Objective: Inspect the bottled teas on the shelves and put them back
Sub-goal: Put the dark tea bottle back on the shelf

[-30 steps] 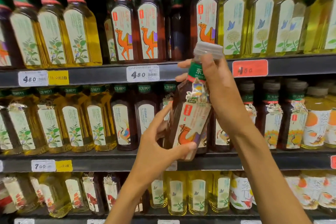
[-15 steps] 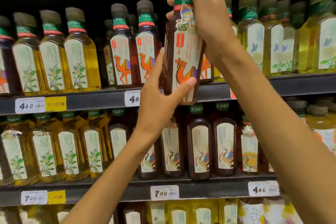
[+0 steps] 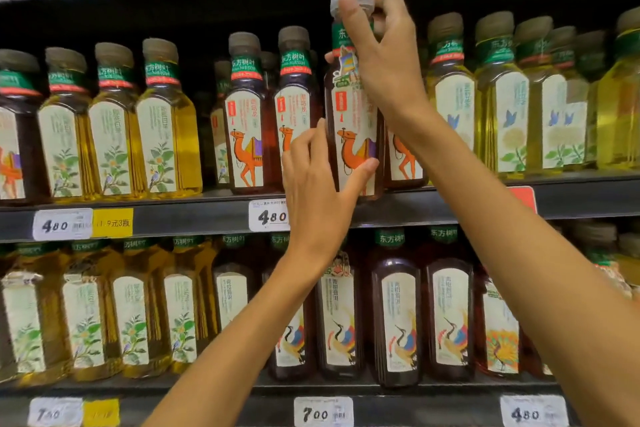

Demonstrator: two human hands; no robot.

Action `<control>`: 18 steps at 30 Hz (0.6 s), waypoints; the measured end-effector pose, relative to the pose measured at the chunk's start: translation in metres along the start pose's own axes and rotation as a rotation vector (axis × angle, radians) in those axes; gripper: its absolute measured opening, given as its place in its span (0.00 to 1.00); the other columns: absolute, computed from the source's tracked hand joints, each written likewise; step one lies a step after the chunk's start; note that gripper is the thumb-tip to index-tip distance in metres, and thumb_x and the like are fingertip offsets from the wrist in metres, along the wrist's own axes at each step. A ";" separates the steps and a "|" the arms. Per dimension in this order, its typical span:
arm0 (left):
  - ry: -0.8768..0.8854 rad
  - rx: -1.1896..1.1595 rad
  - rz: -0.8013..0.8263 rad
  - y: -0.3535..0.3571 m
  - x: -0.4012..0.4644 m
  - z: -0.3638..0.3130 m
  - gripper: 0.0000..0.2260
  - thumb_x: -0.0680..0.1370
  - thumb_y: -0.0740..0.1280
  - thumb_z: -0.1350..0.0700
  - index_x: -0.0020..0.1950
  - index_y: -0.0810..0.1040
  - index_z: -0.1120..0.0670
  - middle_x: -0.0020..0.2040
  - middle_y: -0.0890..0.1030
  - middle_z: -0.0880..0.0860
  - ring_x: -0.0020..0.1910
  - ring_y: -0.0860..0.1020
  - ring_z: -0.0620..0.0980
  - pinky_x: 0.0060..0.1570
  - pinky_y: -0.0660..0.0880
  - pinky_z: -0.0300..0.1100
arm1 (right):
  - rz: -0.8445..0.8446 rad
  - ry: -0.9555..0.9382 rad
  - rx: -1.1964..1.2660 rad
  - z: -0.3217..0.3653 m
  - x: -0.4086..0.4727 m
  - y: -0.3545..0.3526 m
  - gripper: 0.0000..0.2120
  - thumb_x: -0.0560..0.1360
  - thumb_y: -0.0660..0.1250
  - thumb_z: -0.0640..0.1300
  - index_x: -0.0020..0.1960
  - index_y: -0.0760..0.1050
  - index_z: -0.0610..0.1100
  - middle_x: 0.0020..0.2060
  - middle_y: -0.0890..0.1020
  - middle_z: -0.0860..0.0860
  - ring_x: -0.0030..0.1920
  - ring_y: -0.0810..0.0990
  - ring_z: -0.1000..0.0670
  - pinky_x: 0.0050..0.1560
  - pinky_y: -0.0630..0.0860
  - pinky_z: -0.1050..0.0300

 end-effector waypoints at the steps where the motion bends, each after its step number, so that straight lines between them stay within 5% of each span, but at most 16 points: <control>1: 0.004 -0.009 -0.018 0.001 -0.001 0.000 0.32 0.76 0.66 0.43 0.75 0.61 0.55 0.68 0.67 0.52 0.66 0.63 0.46 0.68 0.64 0.44 | -0.028 -0.010 -0.020 -0.002 0.000 0.001 0.15 0.80 0.62 0.47 0.62 0.67 0.39 0.49 0.77 0.50 0.48 0.80 0.55 0.51 0.78 0.49; 4: 0.054 0.021 -0.081 0.004 -0.002 -0.002 0.32 0.77 0.67 0.47 0.76 0.57 0.54 0.69 0.67 0.54 0.67 0.65 0.48 0.66 0.62 0.40 | -0.108 -0.037 -0.095 -0.012 0.001 0.003 0.17 0.80 0.63 0.46 0.63 0.65 0.38 0.43 0.73 0.56 0.42 0.76 0.63 0.45 0.76 0.59; 11: 0.081 0.141 -0.120 0.010 0.002 0.000 0.35 0.75 0.70 0.48 0.77 0.57 0.54 0.64 0.69 0.57 0.59 0.64 0.47 0.56 0.56 0.32 | -0.054 -0.169 -0.504 -0.026 -0.001 0.008 0.23 0.79 0.63 0.44 0.70 0.63 0.36 0.62 0.70 0.40 0.61 0.71 0.49 0.61 0.69 0.61; 18: 0.028 0.229 -0.116 0.017 0.007 -0.003 0.32 0.75 0.70 0.53 0.75 0.61 0.56 0.62 0.70 0.59 0.58 0.68 0.55 0.57 0.64 0.43 | -0.066 -0.276 -0.684 -0.036 -0.024 0.004 0.10 0.79 0.63 0.41 0.54 0.75 0.34 0.51 0.77 0.39 0.52 0.75 0.44 0.50 0.69 0.60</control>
Point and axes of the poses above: each hand's wrist, its own x-axis towards the middle knuckle, its own y-axis out of the palm, z = x × y, the point moved 3 cm from there along x, towards the middle knuckle
